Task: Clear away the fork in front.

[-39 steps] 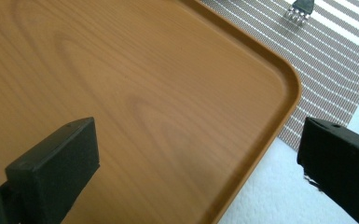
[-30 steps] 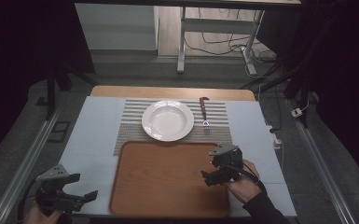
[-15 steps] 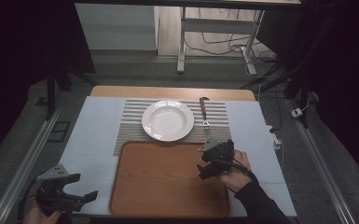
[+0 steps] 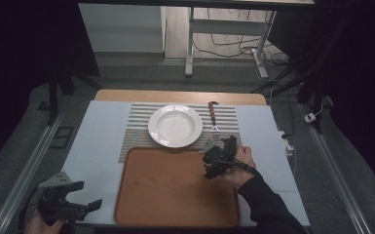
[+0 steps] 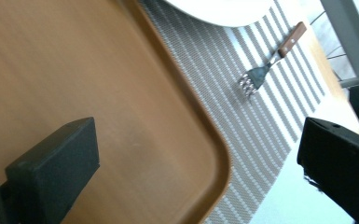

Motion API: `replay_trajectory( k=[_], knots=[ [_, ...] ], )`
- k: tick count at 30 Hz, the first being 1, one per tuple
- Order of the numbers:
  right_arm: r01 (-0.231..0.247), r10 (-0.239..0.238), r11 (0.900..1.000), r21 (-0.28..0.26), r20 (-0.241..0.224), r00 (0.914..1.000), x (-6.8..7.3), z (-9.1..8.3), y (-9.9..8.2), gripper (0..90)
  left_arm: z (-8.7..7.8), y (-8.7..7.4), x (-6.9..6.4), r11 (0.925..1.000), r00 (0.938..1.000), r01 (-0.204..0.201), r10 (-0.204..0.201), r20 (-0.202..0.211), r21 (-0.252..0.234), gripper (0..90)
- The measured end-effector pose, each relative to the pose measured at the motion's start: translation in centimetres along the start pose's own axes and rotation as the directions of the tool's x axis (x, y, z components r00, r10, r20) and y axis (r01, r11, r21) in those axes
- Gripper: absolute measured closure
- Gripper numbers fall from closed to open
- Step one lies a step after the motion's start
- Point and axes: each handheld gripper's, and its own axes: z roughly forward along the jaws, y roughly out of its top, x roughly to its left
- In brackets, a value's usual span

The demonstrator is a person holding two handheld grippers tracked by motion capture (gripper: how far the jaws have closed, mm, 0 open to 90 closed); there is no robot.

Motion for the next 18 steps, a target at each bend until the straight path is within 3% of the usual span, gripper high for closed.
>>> replay_trajectory(
  k=[6,11,12,18],
  knots=[
    [0.036,-0.037,0.9992,0.017,0.046,0.9983,-0.7,0.9,0.5,0.0,0.0,0.0,0.0,1.0000,1.0000,0.001,-0.001,0.000,0.001,0.0],
    [0.065,-0.069,0.9969,0.043,0.092,0.9934,-2.1,2.0,0.9,0.0,0.0,0.0,0.0,1.0000,1.0000,0.003,-0.003,0.002,0.002,0.0],
    [0.089,-0.093,0.9949,0.047,0.093,0.9913,-2.5,2.2,0.9,0.0,0.0,0.0,0.0,1.0000,1.0000,0.003,-0.003,0.002,0.002,0.0],
    [0.099,-0.107,0.9927,0.069,0.124,0.9866,-4.0,3.4,1.2,0.0,0.0,0.0,0.0,1.0000,1.0000,0.005,-0.005,0.005,0.003,0.0]
  ],
)
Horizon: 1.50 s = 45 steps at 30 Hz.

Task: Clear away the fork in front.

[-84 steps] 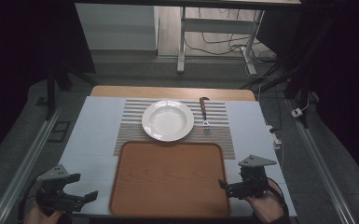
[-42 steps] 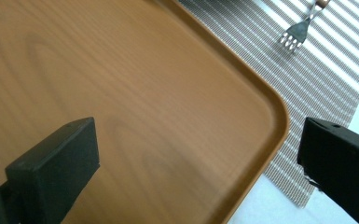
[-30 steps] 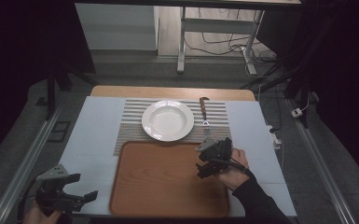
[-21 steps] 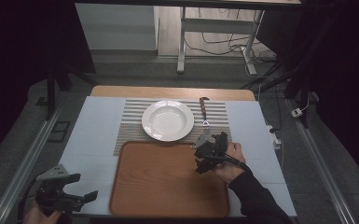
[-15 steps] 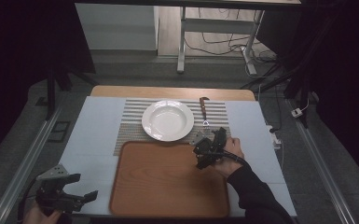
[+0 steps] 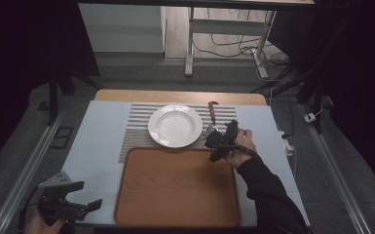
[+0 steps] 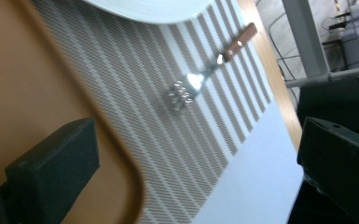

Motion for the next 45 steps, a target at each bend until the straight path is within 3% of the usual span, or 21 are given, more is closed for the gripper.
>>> replay_trajectory(
  k=[7,17,20,21,24,31,32,33,34,35,39,41,42,44,45],
  knots=[
    [0.040,-0.041,0.9988,0.027,0.035,0.9985,-0.9,1.9,-0.4,0.0,0.0,0.0,0.0,1.0000,1.0000,0.001,-0.001,-0.001,0.002,0.0],
    [0.125,-0.129,0.9897,0.070,0.060,0.9898,-0.7,4.6,0.0,0.5,0.1,0.0,0.0,1.0000,1.0000,0.000,0.000,-0.002,0.008,0.0],
    [0.130,-0.133,0.9889,0.072,0.041,0.9903,-0.6,5.1,0.0,2.4,0.0,0.0,0.0,1.0000,1.0000,0.001,-0.001,-0.001,0.006,0.0],
    [0.141,-0.146,0.9868,0.080,0.071,0.9867,-0.5,5.3,0.0,4.2,0.0,0.0,0.0,1.0000,1.0000,0.002,-0.002,0.000,0.005,0.0],
    [0.154,-0.161,0.9841,0.088,0.075,0.9840,-0.1,5.9,0.0,8.9,0.0,0.0,0.0,1.0000,1.0000,0.003,-0.003,0.000,0.005,0.0],
    [0.202,-0.212,0.9744,0.097,0.098,0.9725,0.9,6.9,0.2,34.5,0.0,0.0,0.0,1.0000,1.0000,0.003,-0.003,0.001,0.006,0.0],
    [0.213,-0.219,0.9730,0.089,0.069,0.9732,0.9,7.1,0.2,40.3,0.0,0.0,0.0,1.0000,1.0000,0.003,-0.003,0.001,0.005,0.0],
    [0.221,-0.230,0.9699,0.103,0.093,0.9687,1.1,7.1,0.3,44.7,0.0,0.0,0.0,1.0000,1.0000,0.003,-0.003,0.001,0.005,0.0],
    [0.225,-0.231,0.9701,0.090,0.067,0.9705,1.1,7.2,0.3,47.3,0.0,0.0,0.0,1.0000,1.0000,0.003,-0.003,0.001,0.005,0.0],
    [0.233,-0.242,0.9677,0.096,0.097,0.9652,1.3,7.3,0.3,52.0,0.0,-0.1,0.0,1.0000,1.0000,0.003,-0.003,0.001,0.005,0.0],
    [0.279,-0.289,0.9547,0.104,0.097,0.9525,2.0,7.6,0.4,68.6,0.0,-0.1,0.0,1.0000,1.0000,0.003,-0.003,0.001,0.005,0.0],
    [0.295,-0.302,0.9522,0.078,0.091,0.9490,2.3,8.0,0.4,74.5,0.0,-0.1,0.1,1.0000,1.0000,0.003,-0.003,0.002,0.005,0.0],
    [0.309,-0.319,0.9447,0.111,0.092,0.9432,2.3,7.9,0.5,78.6,0.0,-0.1,0.1,1.0000,1.0000,0.004,-0.004,0.002,0.005,0.0],
    [0.310,-0.319,0.9453,0.101,0.084,0.9441,2.4,8.1,0.5,81.8,0.0,-0.1,0.0,1.0000,1.0000,0.004,-0.004,0.001,0.004,0.0],
    [0.332,-0.342,0.9377,0.102,0.101,0.9343,2.7,8.3,0.4,85.6,0.0,-0.1,0.0,1.0000,1.0000,0.004,-0.004,0.002,0.004,0.0]
  ],
)
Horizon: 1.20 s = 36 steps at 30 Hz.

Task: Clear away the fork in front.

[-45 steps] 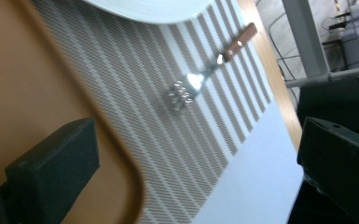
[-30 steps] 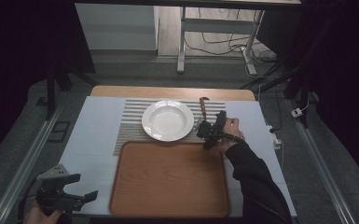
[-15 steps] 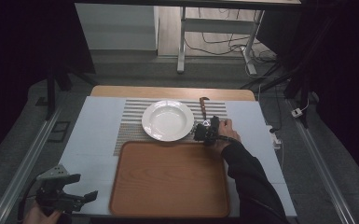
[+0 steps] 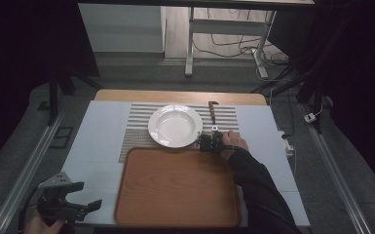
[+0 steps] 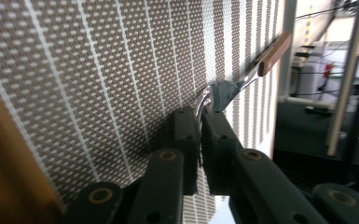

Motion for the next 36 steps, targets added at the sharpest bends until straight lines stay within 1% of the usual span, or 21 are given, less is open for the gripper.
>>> replay_trajectory(
  k=[1,2,5,8,9,10,11,12,15,17,19,20,21,22,23,25,27,29,31,35,36],
  knots=[
    [0.011,-0.011,0.9999,0.004,-0.024,0.9997,-0.1,0.0,0.0,87.3,0.0,0.0,0.0,1.0000,1.0000,0.000,0.000,0.000,0.000,0.0],
    [0.019,-0.019,0.9997,0.013,0.023,0.9996,0.1,-0.2,0.1,87.8,0.0,0.0,0.0,1.0000,1.0000,0.001,-0.001,-0.001,0.000,0.0],
    [0.024,-0.024,0.9997,0.007,0.046,0.9986,-0.1,-0.5,0.1,89.0,0.0,0.0,0.0,1.0000,1.0000,0.001,-0.001,0.000,0.000,0.0],
    [0.018,-0.018,0.9998,0.006,0.045,0.9988,-0.4,-0.9,0.1,89.2,0.0,0.0,0.0,1.0000,1.0000,-0.001,0.001,-0.002,0.000,0.0],
    [0.007,-0.006,0.9997,-0.023,0.032,0.9995,-0.4,-0.8,0.0,89.2,0.0,0.0,0.0,1.0000,1.0000,-0.001,0.001,-0.002,0.000,0.0],
    [0.012,-0.011,0.9998,-0.013,0.006,0.9999,-0.5,-1.0,0.0,89.2,0.0,0.0,0.0,1.0000,1.0000,-0.001,0.001,-0.001,0.000,0.0],
    [0.012,-0.011,0.9998,-0.013,0.006,0.9999,-0.5,-1.0,0.0,89.2,0.0,0.0,0.0,1.0000,1.0000,0.000,0.000,-0.001,0.000,0.0],
    [0.000,0.000,1.0000,-0.005,0.024,0.9997,-0.5,-1.4,0.0,89.3,0.0,0.0,0.0,1.0000,1.0000,-0.001,0.001,-0.002,0.000,0.0],
    [-0.005,0.005,1.0000,-0.005,0.025,0.9997,-0.7,-1.8,-0.1,89.4,0.0,0.0,0.0,1.0000,1.0000,-0.002,0.002,-0.001,0.000,0.0],
    [-0.037,0.038,0.9989,-0.030,0.018,0.9991,-1.0,-2.4,-0.3,89.4,0.0,0.0,0.0,1.0000,1.0000,-0.001,0.001,-0.001,-0.001,0.0],
    [-0.038,0.038,0.9991,-0.019,0.032,0.9988,-1.2,-2.8,-0.3,89.4,0.0,0.0,0.0,1.0000,1.0000,-0.001,0.001,0.000,0.000,0.0],
    [-0.060,0.060,0.9970,-0.049,-0.001,0.9982,-1.4,-3.3,-0.5,89.5,0.0,0.0,0.0,1.0000,1.0000,-0.003,0.003,-0.002,0.000,0.0],
    [-0.060,0.060,0.9970,-0.049,-0.001,0.9982,-1.4,-3.3,-0.5,89.5,0.0,0.0,-0.1,1.0000,1.0000,-0.003,0.003,-0.002,0.001,0.0],
    [-0.065,0.066,0.9972,-0.038,0.025,0.9975,-1.4,-4.0,-0.6,89.4,0.0,0.0,-0.1,1.0000,1.0000,-0.004,0.004,-0.002,0.001,0.0],
    [-0.065,0.066,0.9972,-0.038,0.025,0.9975,-1.4,-4.0,-0.6,89.4,0.0,0.0,-0.1,1.0000,1.0000,-0.004,0.004,-0.002,0.001,0.0],
    [-0.075,0.076,0.9963,-0.042,0.017,0.9970,-1.4,-4.5,-0.8,89.5,0.0,0.0,-0.1,1.0000,1.0000,-0.005,0.005,-0.003,0.001,0.0],
    [-0.094,0.092,0.9932,-0.069,-0.032,0.9952,-1.6,-5.1,-1.1,89.4,0.0,0.0,-0.1,1.0000,1.0000,-0.006,0.006,-0.001,0.001,0.0],
    [-0.103,0.102,0.9925,-0.066,-0.015,0.9946,-1.5,-5.5,-1.2,89.4,0.0,0.0,-0.1,1.0000,1.0000,-0.006,0.006,-0.001,0.002,0.0],
    [-0.145,0.139,0.9846,-0.098,-0.059,0.9884,-1.7,-6.2,-1.6,89.4,0.0,0.0,-0.1,1.0000,1.0000,-0.006,0.006,0.000,0.002,0.0],
    [-0.171,0.165,0.9801,-0.100,-0.067,0.9840,-1.9,-7.1,-2.1,89.5,0.0,0.0,-0.1,1.0000,1.0000,-0.006,0.006,0.003,0.001,0.0],
    [-0.192,0.183,0.9752,-0.110,-0.088,0.9793,-1.9,-7.6,-2.6,89.5,0.0,0.0,-0.1,1.0000,1.0000,-0.007,0.007,0.003,0.001,0.0]
  ],
)
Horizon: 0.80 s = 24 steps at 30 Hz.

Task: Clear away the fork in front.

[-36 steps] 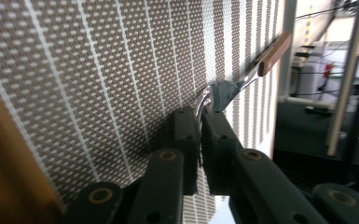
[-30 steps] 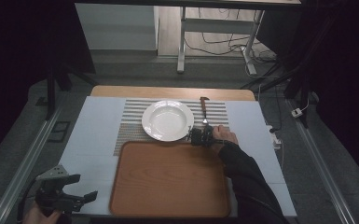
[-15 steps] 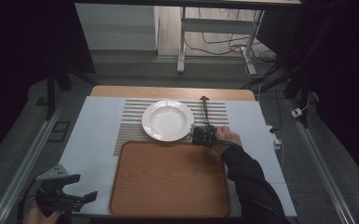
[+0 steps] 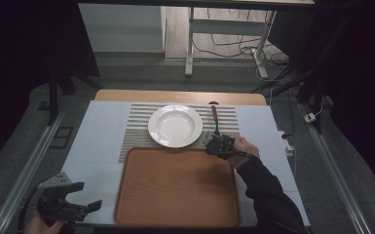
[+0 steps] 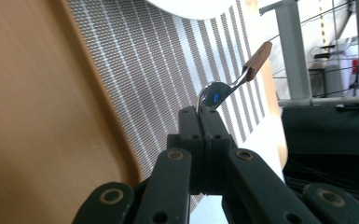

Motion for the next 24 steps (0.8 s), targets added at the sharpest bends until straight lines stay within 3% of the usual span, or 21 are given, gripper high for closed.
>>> replay_trajectory(
  k=[3,4,7,8,9,10,14,16,18,19,22,23,24],
  knots=[
    [-0.021,0.021,0.9997,-0.010,-0.008,0.9997,0.0,-0.5,-0.3,89.4,0.0,0.0,0.0,1.0000,1.0000,-0.002,0.002,0.005,0.000,0.0],
    [-0.071,0.070,0.9973,-0.020,-0.020,0.9973,-0.1,-1.2,-0.7,89.5,0.0,0.0,0.0,1.0000,1.0000,-0.003,0.003,0.004,0.000,0.0],
    [-0.101,0.099,0.9935,-0.053,-0.036,0.9945,-0.4,-1.8,-1.2,89.5,0.0,0.0,-0.1,1.0000,1.0000,-0.008,0.008,0.005,0.001,0.0],
    [-0.149,0.145,0.9865,-0.069,-0.053,0.9880,-0.5,-2.4,-1.5,89.5,0.0,0.0,-0.1,1.0000,1.0000,-0.009,0.009,0.004,0.001,0.0],
    [-0.149,0.145,0.9865,-0.069,-0.053,0.9880,-0.5,-2.4,-1.5,89.5,0.0,0.0,-0.1,1.0000,0.9999,-0.010,0.010,0.004,0.001,0.0],
    [-0.213,0.205,0.9719,-0.100,-0.084,0.9751,-0.7,-3.0,-1.9,89.5,0.0,0.0,-0.1,0.9999,0.9999,-0.010,0.010,0.006,0.000,0.0],
    [-0.292,0.269,0.9448,-0.148,-0.158,0.9501,-1.1,-4.0,-2.7,89.5,-0.1,0.0,-0.1,0.9999,0.9998,-0.014,0.014,0.011,-0.008,0.0],
    [-0.336,0.303,0.9256,-0.174,-0.191,0.9336,-1.2,-4.5,-3.1,89.5,-0.1,0.1,-0.1,0.9997,0.9997,-0.017,0.018,0.014,-0.017,0.0],
    [-0.389,0.340,0.8972,-0.209,-0.234,0.9108,-1.3,-5.2,-3.5,89.5,-0.1,0.2,-0.2,0.9994,0.9996,-0.023,0.024,0.016,-0.024,0.0],
    [-0.402,0.347,0.8901,-0.215,-0.253,0.9031,-1.4,-5.5,-3.7,89.5,-0.1,0.2,-0.2,0.9993,0.9995,-0.027,0.028,0.018,-0.025,0.0],
    [-0.460,0.378,0.8507,-0.254,-0.313,0.8714,-1.6,-6.3,-4.3,89.5,0.0,0.5,-0.4,0.9987,0.9986,-0.044,0.045,0.029,-0.025,0.0],
    [-0.460,0.378,0.8507,-0.254,-0.313,0.8714,-1.6,-6.3,-4.3,89.5,0.2,0.6,-0.4,0.9983,0.9980,-0.052,0.053,0.036,-0.026,0.0],
    [-0.475,0.383,0.8391,-0.265,-0.331,0.8622,-1.6,-6.6,-4.6,89.5,0.3,0.8,-0.5,0.9978,0.9971,-0.060,0.062,0.046,-0.027,0.0]
  ],
)
